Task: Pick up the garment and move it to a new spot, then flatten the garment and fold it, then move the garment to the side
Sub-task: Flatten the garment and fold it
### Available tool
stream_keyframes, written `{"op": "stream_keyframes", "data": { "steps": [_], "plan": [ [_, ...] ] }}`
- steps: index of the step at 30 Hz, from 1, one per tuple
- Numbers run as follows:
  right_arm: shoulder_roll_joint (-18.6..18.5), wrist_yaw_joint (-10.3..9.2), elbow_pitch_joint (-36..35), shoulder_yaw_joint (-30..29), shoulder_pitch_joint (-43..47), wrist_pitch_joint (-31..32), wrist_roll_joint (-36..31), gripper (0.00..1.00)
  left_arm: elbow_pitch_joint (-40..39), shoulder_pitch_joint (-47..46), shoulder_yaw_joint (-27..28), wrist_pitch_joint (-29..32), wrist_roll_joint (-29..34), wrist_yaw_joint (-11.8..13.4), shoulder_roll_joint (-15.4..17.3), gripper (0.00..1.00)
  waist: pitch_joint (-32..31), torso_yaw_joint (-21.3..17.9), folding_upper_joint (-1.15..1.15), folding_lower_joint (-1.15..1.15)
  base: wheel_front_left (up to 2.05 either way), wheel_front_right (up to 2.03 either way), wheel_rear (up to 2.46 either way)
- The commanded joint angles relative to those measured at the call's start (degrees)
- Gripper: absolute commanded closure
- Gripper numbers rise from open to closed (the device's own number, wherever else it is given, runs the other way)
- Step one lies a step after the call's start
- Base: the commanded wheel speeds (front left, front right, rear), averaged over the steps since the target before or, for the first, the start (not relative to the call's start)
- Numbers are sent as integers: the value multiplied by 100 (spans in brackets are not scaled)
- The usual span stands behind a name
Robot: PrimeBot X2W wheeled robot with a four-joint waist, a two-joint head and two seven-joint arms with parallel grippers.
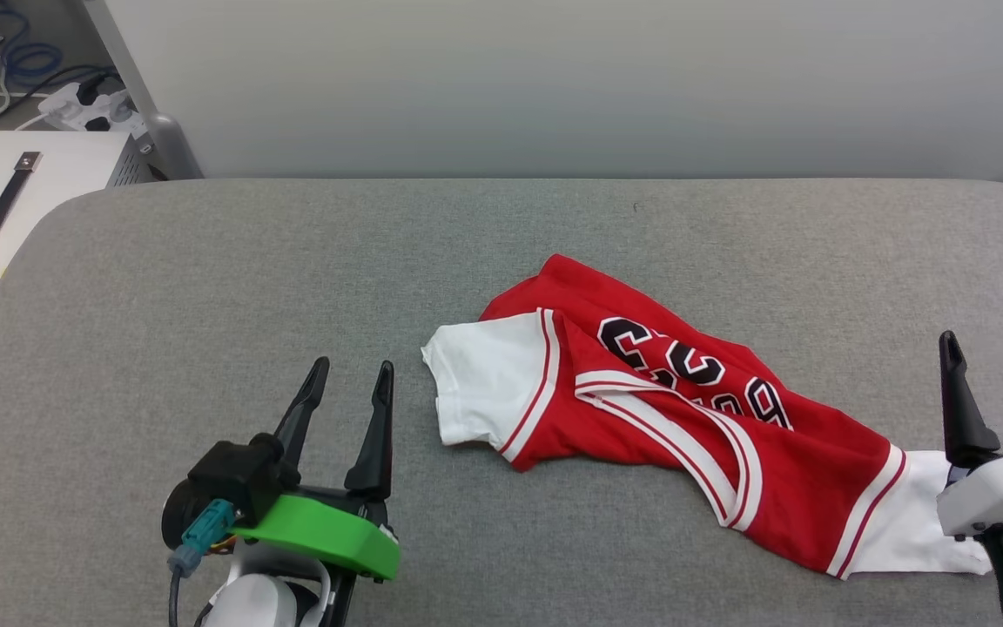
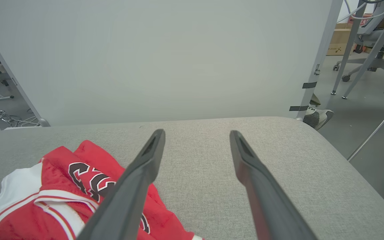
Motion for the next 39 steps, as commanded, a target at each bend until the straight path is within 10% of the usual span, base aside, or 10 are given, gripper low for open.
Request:
{"op": "stream_keyframes", "data": {
  "steps": [1, 19, 33, 39],
  "plan": [
    [104, -4, -98, 54, 169, -211, 31, 0, -4, -6, 25, -34, -40, -18, -32, 0, -9, 13, 0, 0, 0, 0, 0],
    [667, -4, -489, 101, 678, -992, -20, 0, 584, -350, -268, 152, -372, -18, 205, 0, 195, -238, 0, 0, 0, 0, 0],
    [710, -4, -706, 291, 278, -860, -63, 0, 1447, -3314, -1465, 4899, -1838, -18, 1436, 0, 1080, -699, 0, 0, 0, 0, 0],
    [773, -4, -646, 363, 123, -892, -66, 0, 1942, -3902, -1753, 5859, -2154, -18, 1732, 0, 1376, -935, 0, 0, 0, 0, 0]
  ]
}}
